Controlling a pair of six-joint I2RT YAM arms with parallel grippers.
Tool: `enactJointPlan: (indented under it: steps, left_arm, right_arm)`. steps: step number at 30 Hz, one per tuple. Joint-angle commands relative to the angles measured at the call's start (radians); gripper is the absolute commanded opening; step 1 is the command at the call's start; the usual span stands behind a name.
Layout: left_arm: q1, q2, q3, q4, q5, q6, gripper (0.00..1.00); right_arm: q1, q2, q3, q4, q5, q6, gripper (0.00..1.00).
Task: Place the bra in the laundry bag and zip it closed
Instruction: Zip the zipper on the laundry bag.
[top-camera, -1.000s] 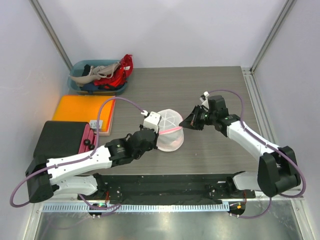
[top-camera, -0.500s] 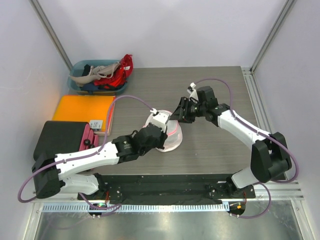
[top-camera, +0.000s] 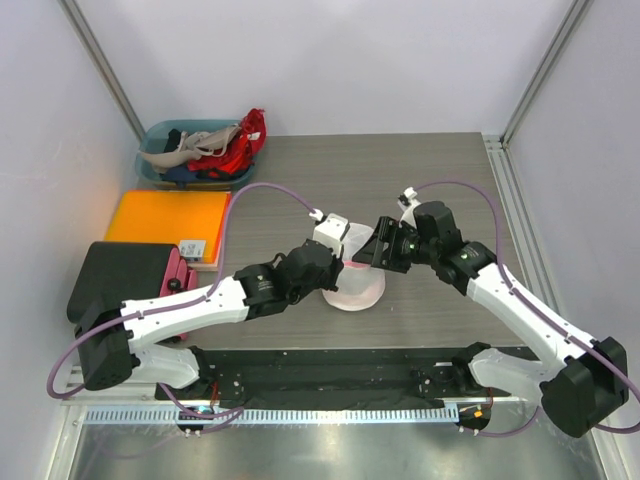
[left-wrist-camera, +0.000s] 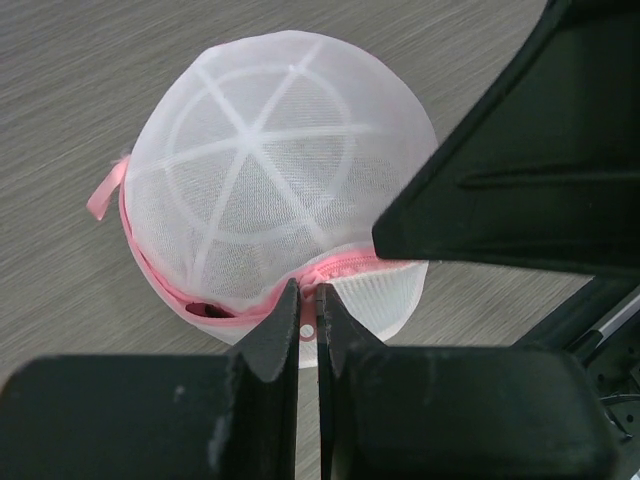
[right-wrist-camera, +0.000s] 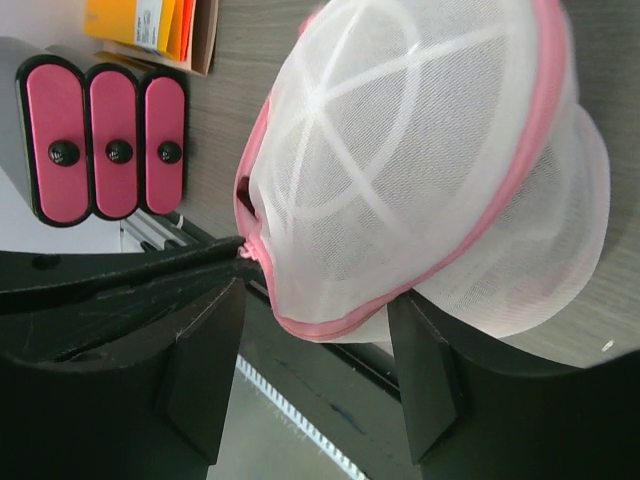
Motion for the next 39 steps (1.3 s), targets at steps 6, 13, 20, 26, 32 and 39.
enactJointPlan:
  steps: [6, 13, 20, 26, 32, 39]
  left_arm:
    - [0.002, -0.001, 0.057, 0.043, 0.028, -0.009, 0.0]
    - [0.002, -0.025, 0.047, 0.052, 0.115, -0.021, 0.0]
    - [0.002, -0.108, -0.024, 0.06, 0.187, -0.032, 0.0]
    - [0.001, -0.14, -0.067, 0.014, 0.131, -0.044, 0.0]
    - [0.001, -0.203, -0.101, -0.029, 0.083, -0.035, 0.0]
    - [0.019, -0.174, -0.038, -0.026, 0.078, 0.059, 0.49]
  right_arm:
    - [0.051, -0.035, -0.077, 0.127, 0.013, 0.176, 0.64]
    - [0.051, 0.017, -0.086, 0.219, 0.087, 0.243, 0.55]
    - [0.033, 0.152, -0.01, 0.257, 0.102, 0.187, 0.16]
    - [-0.054, 0.281, 0.058, 0.309, 0.004, 0.128, 0.01]
    - [-0.094, 0.327, 0.104, 0.306, -0.163, 0.042, 0.01]
    - [-0.091, 0.244, 0.07, 0.294, -0.255, -0.002, 0.01]
